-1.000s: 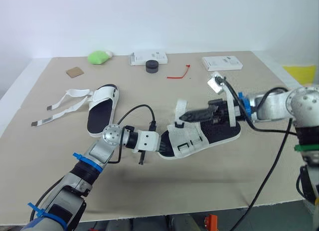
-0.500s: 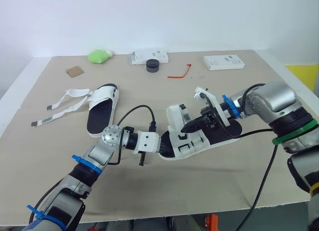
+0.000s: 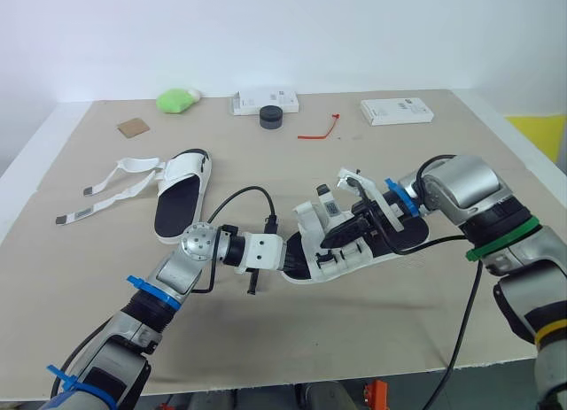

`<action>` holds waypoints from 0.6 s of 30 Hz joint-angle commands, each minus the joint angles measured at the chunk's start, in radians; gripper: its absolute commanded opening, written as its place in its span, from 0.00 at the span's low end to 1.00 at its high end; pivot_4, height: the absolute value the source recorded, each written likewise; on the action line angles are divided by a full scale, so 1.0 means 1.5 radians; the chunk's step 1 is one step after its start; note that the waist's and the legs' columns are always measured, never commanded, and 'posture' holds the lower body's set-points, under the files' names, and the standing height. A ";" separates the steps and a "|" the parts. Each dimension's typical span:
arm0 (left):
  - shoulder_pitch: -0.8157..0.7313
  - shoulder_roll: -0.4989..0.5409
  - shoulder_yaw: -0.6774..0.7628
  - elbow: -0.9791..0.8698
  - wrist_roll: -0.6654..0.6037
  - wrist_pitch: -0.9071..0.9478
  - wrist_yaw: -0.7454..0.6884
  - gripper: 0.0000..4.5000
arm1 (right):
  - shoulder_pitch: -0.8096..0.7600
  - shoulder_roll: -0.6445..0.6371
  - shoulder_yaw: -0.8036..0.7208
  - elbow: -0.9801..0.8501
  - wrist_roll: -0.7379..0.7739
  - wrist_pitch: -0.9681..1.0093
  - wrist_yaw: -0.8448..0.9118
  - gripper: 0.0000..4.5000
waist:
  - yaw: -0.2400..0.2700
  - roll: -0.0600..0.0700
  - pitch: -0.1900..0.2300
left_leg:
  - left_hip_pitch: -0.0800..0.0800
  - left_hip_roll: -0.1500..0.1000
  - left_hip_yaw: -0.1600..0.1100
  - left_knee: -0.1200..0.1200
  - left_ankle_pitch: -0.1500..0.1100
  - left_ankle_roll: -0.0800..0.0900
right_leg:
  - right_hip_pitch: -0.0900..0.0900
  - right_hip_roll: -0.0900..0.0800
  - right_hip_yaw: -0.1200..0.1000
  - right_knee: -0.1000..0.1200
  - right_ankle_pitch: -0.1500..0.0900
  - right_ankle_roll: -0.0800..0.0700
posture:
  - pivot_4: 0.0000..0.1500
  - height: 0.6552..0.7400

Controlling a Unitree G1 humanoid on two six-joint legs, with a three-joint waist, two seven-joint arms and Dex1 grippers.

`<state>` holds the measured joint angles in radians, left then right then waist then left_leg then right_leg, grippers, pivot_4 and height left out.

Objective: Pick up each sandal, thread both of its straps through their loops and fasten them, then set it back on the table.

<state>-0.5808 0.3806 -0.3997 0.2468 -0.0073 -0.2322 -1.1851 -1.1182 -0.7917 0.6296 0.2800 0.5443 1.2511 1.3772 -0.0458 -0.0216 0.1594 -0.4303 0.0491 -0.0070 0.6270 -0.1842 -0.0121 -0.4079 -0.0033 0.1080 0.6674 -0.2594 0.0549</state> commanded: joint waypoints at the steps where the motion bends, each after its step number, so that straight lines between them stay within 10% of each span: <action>1: 0.016 0.007 -0.023 0.011 0.021 0.014 -0.004 0.00 | -0.025 -0.001 -0.020 -0.007 0.014 0.062 0.018 0.01 | 0.000 0.000 0.000 | 0.000 0.000 0.000 0.000 0.000 0.000 | 0.000 0.000 0.000 0.000 0.000 0.000 | 1.00 1.00; 18: 0.023 0.003 -0.032 0.009 0.022 0.016 -0.004 0.00 | -0.052 0.009 -0.024 0.000 0.027 0.132 0.007 0.01 | 0.000 0.000 0.000 | 0.000 0.000 0.000 0.000 0.000 0.000 | 0.000 0.000 0.000 0.000 0.000 0.000 | 1.00 1.00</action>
<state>-0.5768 0.3776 -0.4057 0.2446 -0.0057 -0.2314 -1.1824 -1.1602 -0.7776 0.6253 0.2794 0.5837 1.4521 1.3847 -0.0458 -0.0216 0.1594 -0.4306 0.0488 -0.0076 0.6273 -0.1842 -0.0122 -0.4078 -0.0035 0.1074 0.6674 -0.2597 0.0550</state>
